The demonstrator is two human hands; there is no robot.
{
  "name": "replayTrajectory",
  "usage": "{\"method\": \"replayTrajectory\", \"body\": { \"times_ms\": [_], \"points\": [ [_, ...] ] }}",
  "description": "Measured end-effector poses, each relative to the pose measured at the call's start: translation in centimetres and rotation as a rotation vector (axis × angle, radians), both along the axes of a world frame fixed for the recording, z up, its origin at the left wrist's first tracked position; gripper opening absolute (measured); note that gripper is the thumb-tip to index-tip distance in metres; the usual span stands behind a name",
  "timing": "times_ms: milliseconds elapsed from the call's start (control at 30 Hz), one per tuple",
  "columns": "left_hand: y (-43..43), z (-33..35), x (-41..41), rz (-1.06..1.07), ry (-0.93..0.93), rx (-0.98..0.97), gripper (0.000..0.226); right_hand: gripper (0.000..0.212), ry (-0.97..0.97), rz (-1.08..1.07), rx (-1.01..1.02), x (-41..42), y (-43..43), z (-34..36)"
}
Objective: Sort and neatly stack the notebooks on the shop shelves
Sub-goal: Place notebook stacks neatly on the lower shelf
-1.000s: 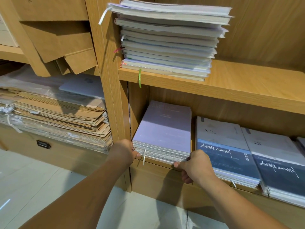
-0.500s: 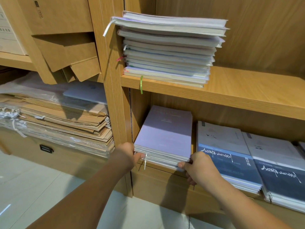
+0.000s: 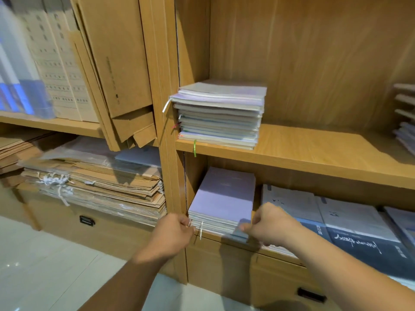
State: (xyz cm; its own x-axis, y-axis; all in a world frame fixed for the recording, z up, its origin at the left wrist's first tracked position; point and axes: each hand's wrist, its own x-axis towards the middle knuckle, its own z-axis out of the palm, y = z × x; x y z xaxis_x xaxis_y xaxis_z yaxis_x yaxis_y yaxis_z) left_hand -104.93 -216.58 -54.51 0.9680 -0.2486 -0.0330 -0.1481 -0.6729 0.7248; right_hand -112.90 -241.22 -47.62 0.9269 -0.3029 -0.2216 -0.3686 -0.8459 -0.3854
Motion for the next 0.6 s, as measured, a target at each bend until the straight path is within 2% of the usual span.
{"method": "replayTrajectory", "body": {
  "times_ms": [100, 300, 400, 500, 567, 600],
  "points": [
    [-0.1, 3.3, -2.1, -0.077, -0.083, 0.006, 0.022, 0.049, -0.079, 0.069, 0.004, -1.5, 0.7, 4.6],
    [1.3, 13.4, -2.5, -0.075, -0.354, 0.019, 0.015, 0.041, -0.293, 0.103, 0.086, -3.3, 1.7, 12.4],
    [1.5, 18.7, -0.7, 0.020, -0.551, -0.074, 0.004, 0.046, -0.481, 0.062, -0.033, -2.1, 1.3, 15.6],
    [1.8, 23.0, 1.9, 0.151, -0.730, -0.176, 0.012, 0.039, -0.681, -0.025, -0.069, -0.2, 0.2, 18.3],
    [1.4, 24.6, 3.6, 0.124, -0.660, -0.153, 0.028, 0.034, -0.729, -0.042, 0.012, 1.1, -0.4, 19.3],
    [0.9, 24.8, 4.2, 0.097, -0.602, -0.132, 0.032, 0.041, -0.712, -0.049, 0.070, 1.8, -0.4, 19.6]
  ]
}}
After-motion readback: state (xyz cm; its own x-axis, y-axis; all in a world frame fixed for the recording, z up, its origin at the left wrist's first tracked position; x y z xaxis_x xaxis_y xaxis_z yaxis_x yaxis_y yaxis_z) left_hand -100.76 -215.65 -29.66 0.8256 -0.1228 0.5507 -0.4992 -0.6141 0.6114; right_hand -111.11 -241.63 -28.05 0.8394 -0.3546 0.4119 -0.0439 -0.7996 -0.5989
